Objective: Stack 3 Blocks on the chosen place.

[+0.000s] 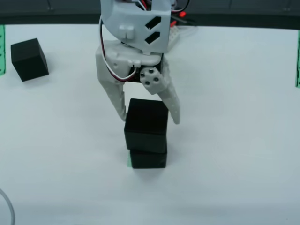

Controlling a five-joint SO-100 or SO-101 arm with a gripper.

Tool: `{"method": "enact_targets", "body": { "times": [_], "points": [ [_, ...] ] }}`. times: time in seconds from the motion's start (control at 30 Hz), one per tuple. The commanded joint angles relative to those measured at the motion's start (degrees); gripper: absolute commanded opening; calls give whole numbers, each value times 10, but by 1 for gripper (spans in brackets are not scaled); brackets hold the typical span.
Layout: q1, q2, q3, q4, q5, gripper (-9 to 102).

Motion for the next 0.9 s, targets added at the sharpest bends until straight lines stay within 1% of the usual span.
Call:
{"method": "enact_targets", "body": {
  "times": [0.0, 0.2, 0.33, 0.43, 0.53, 0.63, 0.77, 0.87],
  "points": [
    [7, 45, 1, -8, -4, 33],
    [43, 158, 68, -22, -6, 33],
    [103, 276, 135, -34, 2, 33],
    [171, 368, 198, -14, 3, 33],
    [263, 422, 253, 14, 3, 33],
    [376, 441, 312, 14, 4, 33],
    [531, 427, 361, -12, -4, 33],
    [615, 410, 394, -59, -5, 33]
  ]
}}
